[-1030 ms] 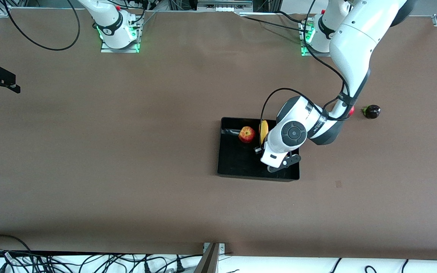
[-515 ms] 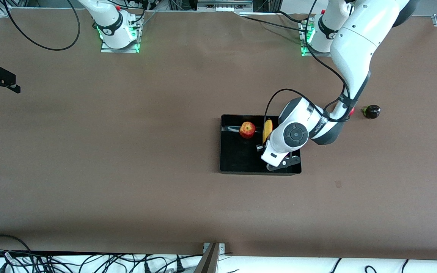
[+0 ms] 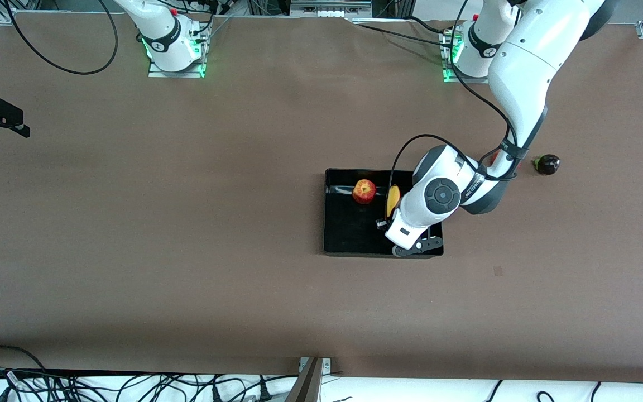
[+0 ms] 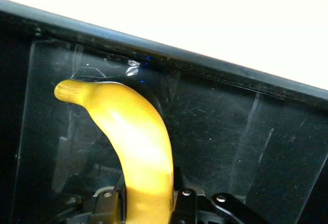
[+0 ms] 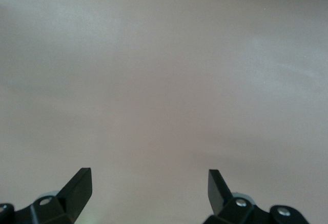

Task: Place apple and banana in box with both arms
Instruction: 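Lower the banana into the box and open the left gripper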

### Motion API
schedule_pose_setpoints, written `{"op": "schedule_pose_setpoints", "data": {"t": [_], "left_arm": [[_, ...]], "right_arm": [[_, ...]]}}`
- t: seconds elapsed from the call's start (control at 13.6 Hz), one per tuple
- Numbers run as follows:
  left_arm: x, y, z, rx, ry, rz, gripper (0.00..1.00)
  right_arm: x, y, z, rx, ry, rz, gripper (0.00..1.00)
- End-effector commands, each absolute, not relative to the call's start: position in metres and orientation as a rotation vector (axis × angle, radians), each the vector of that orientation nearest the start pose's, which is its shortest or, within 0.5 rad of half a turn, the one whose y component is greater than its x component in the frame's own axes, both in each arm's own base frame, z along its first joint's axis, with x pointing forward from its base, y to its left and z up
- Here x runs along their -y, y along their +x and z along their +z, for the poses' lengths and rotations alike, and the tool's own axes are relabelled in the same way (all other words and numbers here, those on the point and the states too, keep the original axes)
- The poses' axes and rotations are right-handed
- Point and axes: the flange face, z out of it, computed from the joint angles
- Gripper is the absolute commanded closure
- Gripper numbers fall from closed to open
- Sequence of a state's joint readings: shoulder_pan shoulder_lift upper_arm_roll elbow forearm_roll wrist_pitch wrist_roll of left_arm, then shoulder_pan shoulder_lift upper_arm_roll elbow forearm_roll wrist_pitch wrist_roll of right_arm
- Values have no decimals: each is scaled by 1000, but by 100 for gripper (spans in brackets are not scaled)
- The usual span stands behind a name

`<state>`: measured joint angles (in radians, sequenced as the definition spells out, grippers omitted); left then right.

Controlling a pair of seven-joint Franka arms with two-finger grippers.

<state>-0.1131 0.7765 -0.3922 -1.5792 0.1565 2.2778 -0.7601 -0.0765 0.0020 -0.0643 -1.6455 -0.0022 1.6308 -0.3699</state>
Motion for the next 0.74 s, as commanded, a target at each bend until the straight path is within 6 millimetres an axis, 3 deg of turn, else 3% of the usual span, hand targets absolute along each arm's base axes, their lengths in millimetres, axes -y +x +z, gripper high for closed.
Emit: {"op": "schedule_pose_setpoints", "data": {"t": [0.0, 0.22, 0.29, 0.37, 0.59, 0.66], "left_arm": [[292, 630, 188, 332, -3223, 101, 100], [289, 632, 182, 337, -3227, 94, 100], [289, 632, 180, 340, -3226, 99, 88], [288, 632, 180, 350, -3225, 100, 67], [285, 633, 181, 376, -3214, 110, 46], [286, 633, 184, 398, -3211, 108, 24]], "right_arm": [[79, 553, 598, 349, -3122, 32, 0], [78, 553, 598, 351, -3121, 32, 0], [79, 553, 598, 349, -3122, 32, 0], [78, 553, 598, 351, -3121, 32, 0], [78, 553, 598, 351, -3121, 32, 0], [79, 553, 597, 349, -3121, 35, 0]]}}
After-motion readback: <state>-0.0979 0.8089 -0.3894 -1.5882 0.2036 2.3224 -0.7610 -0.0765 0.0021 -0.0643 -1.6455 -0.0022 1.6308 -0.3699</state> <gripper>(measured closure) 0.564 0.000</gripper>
